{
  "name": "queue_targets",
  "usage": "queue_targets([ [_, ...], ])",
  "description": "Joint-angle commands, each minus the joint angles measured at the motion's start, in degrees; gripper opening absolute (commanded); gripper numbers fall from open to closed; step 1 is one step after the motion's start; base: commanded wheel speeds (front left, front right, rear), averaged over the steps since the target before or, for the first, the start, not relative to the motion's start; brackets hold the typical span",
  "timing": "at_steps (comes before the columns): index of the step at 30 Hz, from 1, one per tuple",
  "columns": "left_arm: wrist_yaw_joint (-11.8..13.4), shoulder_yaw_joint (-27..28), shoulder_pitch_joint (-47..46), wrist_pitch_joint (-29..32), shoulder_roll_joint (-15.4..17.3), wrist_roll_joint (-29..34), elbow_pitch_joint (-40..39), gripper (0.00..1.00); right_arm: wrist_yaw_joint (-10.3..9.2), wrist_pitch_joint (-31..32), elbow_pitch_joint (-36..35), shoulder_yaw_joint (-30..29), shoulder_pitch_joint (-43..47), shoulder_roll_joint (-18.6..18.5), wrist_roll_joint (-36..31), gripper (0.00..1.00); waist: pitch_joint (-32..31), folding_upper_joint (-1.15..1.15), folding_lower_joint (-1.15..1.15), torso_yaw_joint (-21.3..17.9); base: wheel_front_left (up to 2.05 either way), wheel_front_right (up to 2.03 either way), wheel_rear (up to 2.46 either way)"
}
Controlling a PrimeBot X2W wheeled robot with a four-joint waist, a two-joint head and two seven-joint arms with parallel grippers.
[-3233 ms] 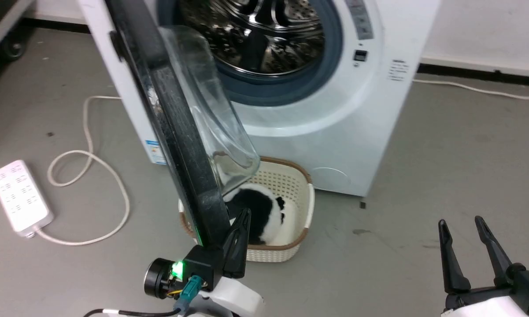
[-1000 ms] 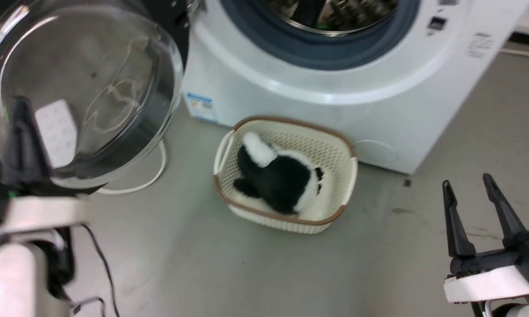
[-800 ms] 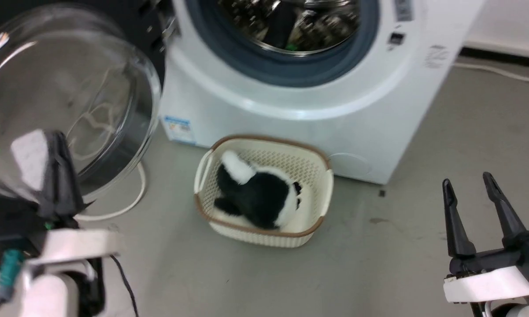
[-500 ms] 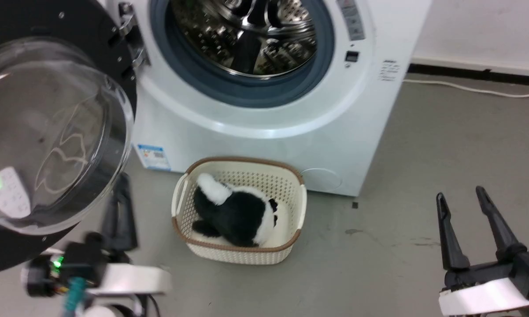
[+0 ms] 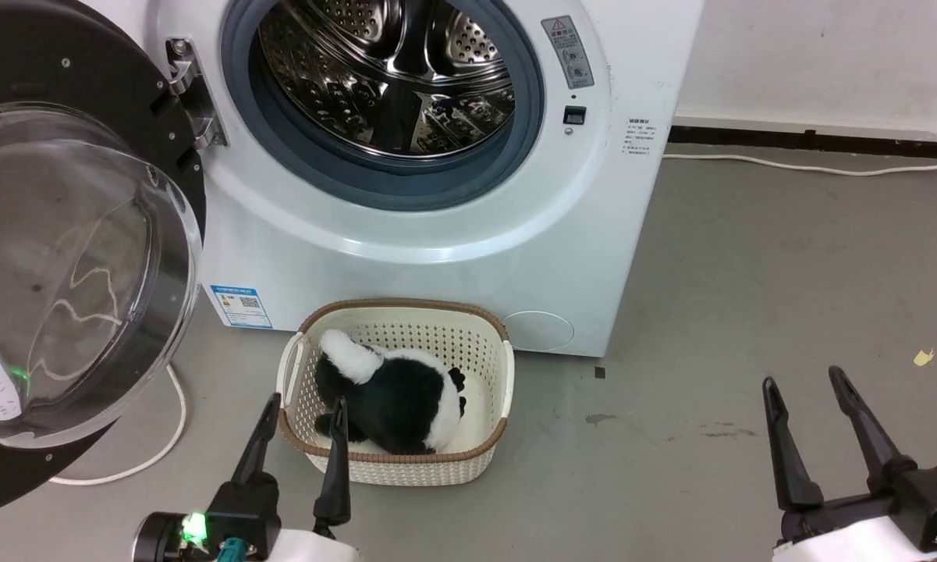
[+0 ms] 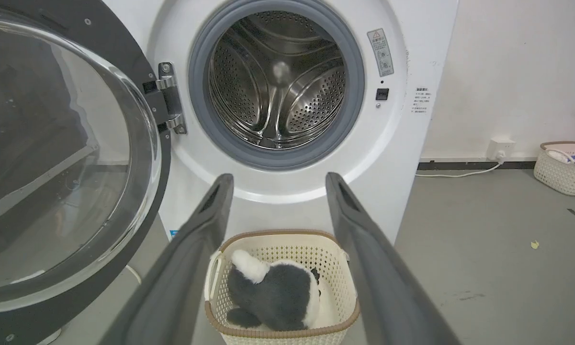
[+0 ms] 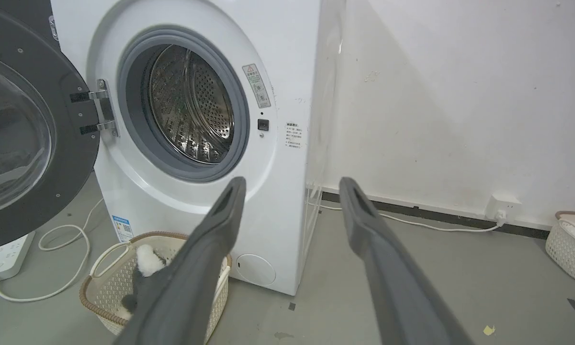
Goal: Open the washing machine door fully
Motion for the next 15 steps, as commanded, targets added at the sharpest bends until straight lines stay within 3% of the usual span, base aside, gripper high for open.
queue_targets([
  [1,-0.20,-0.04,0.72,-0.24,0.10,0.71,0.63,1.00,0.05,-0.26,0.54,0.02,1.13,0.19,0.31,1.00,-0.03,0.00,0.00,0.03,0.00,0.00,0.00],
  [13,-1.08,0.25,-0.08,-0.24,-0.19,1.02,3.04,1.00,0.05,-0.26,2.03,0.09,0.94,0.19,0.58,1.00,0.22,0.00,0.00,0.10,0.00,0.00,0.00],
  [14,-0.97,0.14,-0.05,0.01,-0.21,0.63,2.93,0.00,0.00,0.01,1.86,0.09,0.62,0.01,0.09,0.00,0.22,0.00,0.00,0.10,0.00,0.00,0.00],
  [15,-0.97,0.09,-0.06,0.10,-0.21,0.57,2.92,0.00,0.00,0.06,1.85,0.06,0.61,0.00,0.05,0.00,0.22,0.00,0.00,0.10,0.00,0.00,0.00],
])
